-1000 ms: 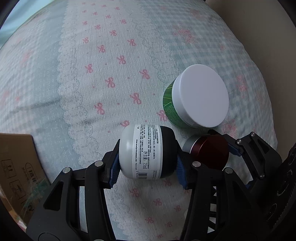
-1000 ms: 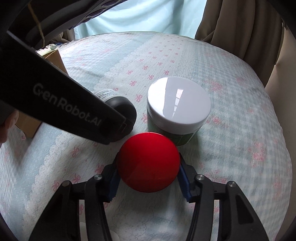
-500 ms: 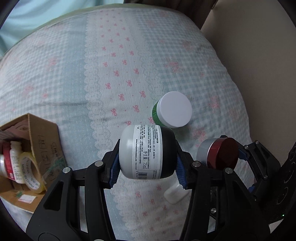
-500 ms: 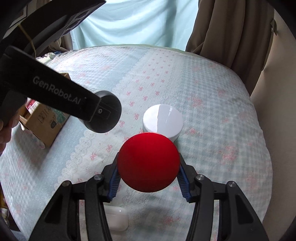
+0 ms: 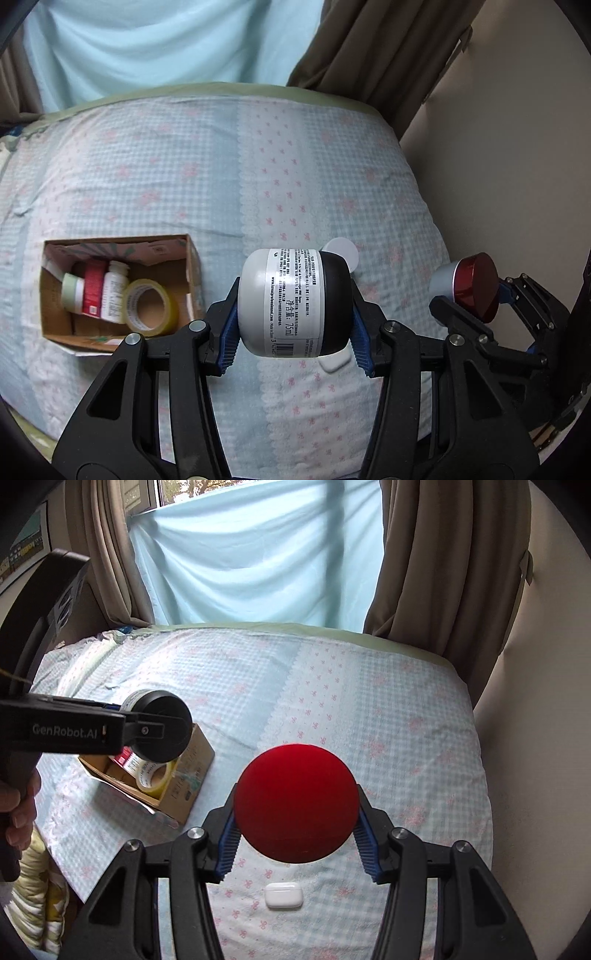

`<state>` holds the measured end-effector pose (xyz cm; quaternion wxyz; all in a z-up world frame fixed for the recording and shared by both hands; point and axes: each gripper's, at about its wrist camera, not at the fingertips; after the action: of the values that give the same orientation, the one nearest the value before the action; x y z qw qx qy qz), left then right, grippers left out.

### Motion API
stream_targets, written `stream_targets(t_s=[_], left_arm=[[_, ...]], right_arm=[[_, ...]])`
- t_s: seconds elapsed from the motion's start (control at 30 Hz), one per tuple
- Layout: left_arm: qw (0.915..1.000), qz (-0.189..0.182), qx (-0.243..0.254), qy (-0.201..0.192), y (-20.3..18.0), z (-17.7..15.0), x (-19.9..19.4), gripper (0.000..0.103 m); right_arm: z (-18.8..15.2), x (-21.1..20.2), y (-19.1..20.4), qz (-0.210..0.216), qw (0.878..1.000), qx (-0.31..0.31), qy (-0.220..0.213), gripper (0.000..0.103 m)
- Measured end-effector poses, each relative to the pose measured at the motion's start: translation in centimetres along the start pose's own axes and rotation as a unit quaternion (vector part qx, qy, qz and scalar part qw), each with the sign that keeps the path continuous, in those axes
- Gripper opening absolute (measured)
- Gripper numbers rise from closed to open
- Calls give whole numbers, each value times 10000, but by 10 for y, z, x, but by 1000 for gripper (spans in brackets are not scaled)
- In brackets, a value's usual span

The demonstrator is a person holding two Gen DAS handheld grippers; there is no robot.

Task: Organize rigid objects
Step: 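Carry the white jar with the left tool while the right tool carries the red-lidded jar over the box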

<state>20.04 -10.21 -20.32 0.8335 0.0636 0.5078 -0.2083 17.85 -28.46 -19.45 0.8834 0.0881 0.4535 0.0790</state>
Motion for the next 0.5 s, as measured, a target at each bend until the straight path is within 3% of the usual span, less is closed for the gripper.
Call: stream_targets(t_s=[0.27,0.5], left_arm=[[9989,332,-296,-155,61,-24,-65,46],[9984,419,-373,-64,126,-56,-86,46]], right_arm=[[16,-20,65,417,9988,-242,-29,50],[12,-10,125,624,9979,-113,108,50]])
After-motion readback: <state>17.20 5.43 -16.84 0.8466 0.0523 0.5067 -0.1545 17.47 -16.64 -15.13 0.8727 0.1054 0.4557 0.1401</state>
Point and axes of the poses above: each gripper's, at about its wrist camera, not at the fingertips, and x roughly the way its jaws point, y to its left, z to its top, and after that the axes turned 15 degrees about x, right-handed
